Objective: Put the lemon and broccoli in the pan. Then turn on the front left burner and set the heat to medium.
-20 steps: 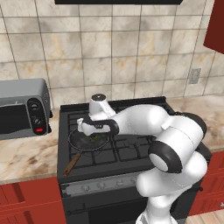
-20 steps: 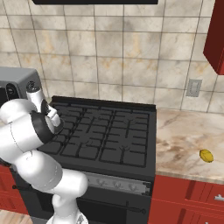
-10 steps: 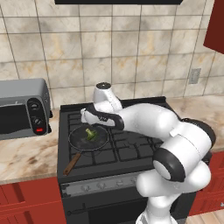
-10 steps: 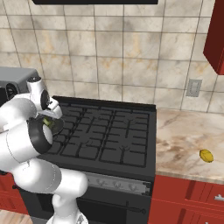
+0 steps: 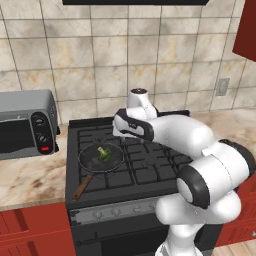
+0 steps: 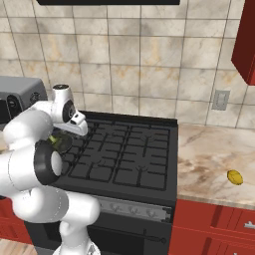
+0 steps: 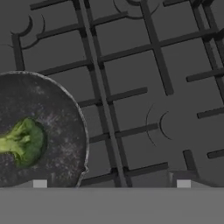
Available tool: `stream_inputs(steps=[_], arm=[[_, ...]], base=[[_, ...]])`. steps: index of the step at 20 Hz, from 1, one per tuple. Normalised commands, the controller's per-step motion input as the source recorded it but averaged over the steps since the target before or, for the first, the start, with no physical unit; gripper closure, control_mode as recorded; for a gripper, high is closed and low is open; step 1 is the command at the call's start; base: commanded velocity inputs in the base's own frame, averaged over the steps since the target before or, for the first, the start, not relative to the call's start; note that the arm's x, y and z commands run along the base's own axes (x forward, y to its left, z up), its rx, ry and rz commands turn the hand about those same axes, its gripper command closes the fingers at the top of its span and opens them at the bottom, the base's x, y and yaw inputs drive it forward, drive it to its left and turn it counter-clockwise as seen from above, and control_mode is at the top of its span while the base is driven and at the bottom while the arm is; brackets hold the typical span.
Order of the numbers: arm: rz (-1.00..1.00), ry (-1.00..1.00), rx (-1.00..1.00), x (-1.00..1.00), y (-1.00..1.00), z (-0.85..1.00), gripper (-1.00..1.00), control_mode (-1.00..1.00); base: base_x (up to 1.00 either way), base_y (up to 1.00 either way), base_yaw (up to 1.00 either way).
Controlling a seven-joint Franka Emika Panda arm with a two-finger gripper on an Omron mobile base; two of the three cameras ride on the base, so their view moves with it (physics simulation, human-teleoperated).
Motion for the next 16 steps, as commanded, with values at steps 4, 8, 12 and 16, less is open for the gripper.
stream_inputs(steps=[4, 8, 12, 16], arm=[[-0.01, 0.08, 0.00, 0.04, -0.91, 0.00, -1.00, -1.00], [0.00, 0.05, 0.00, 0.00, -0.94, 0.00, -1.00, -1.00], [0.00, 0.00, 0.00, 0.00, -0.97, 0.00, -1.00, -1.00], [0.00, 0.00, 0.00, 0.00, -0.92, 0.00, -1.00, -1.00]], base=[[0.00, 0.00, 0.00], [0.00, 0.00, 0.00], [0.00, 0.00, 0.00], [0.00, 0.00, 0.00]])
